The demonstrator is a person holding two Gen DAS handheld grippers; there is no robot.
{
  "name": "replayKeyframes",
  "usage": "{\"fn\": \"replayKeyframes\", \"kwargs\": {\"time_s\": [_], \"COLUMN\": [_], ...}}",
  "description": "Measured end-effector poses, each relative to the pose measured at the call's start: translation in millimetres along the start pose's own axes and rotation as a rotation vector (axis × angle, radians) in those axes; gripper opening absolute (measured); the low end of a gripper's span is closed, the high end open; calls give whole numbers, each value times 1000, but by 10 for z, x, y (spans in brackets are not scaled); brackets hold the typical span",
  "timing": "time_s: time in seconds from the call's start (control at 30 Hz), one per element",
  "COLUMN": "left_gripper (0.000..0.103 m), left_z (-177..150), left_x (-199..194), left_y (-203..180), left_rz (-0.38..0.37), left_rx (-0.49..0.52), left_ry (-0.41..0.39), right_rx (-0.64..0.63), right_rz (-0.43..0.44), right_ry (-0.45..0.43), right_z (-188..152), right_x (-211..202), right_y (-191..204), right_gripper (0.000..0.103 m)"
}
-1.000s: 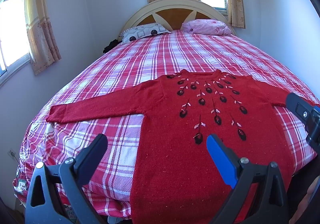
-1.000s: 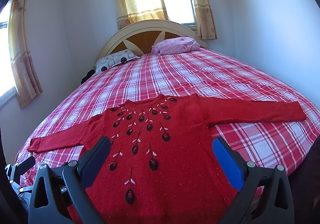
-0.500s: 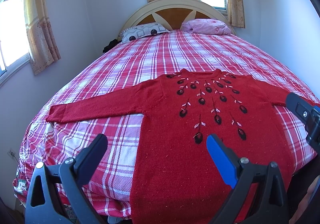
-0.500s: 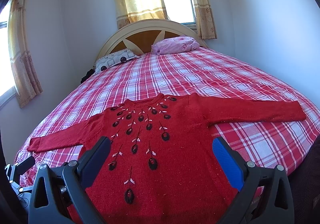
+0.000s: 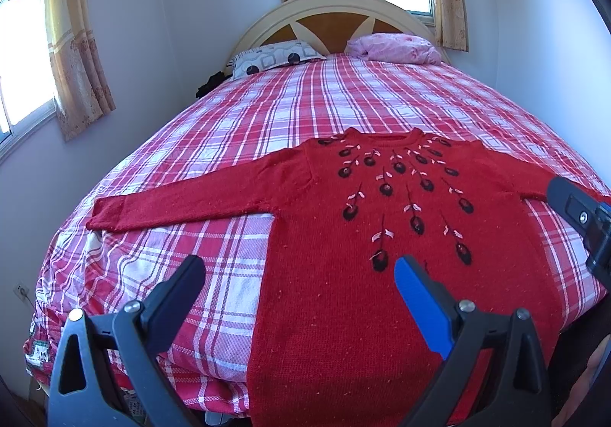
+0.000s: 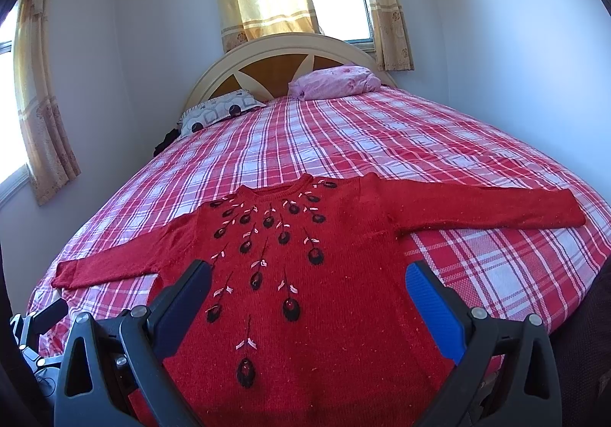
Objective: Fold small clothes
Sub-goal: 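Grasp the cuff of the sweater sleeve with the right gripper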
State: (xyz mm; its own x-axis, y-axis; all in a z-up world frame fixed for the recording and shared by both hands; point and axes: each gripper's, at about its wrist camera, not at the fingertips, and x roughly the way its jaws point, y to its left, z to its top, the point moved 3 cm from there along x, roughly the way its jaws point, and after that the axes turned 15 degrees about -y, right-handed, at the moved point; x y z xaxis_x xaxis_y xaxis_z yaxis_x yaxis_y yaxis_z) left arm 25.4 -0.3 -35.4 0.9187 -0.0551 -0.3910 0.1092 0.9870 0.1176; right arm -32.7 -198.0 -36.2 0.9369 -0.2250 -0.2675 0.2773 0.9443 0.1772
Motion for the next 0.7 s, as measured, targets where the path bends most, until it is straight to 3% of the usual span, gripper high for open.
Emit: {"fn": "replayKeyframes", "kwargs": {"time_s": [0.3,0.47,0.6,0.7], "left_gripper": [101,102,102,102], "left_z": [-24,-52,-89,-94], "left_x": [34,106,192,297], "left_y": [20,31,38,41], "left_rz": [-11,-91,-131,-132], "left_rx": [-7,-42,-64,-49], "left_ry": [20,44,32,35], "right_rx": [22,89,175,255], "right_rz": [0,-54,-180,-333], "right_ry": [42,73,44,-18], "right_z": [-90,-149,-12,166], "right_x": [103,288,446,488], "right_y": [-36,-332,-998,-1749], "right_gripper": [102,102,102,102]}}
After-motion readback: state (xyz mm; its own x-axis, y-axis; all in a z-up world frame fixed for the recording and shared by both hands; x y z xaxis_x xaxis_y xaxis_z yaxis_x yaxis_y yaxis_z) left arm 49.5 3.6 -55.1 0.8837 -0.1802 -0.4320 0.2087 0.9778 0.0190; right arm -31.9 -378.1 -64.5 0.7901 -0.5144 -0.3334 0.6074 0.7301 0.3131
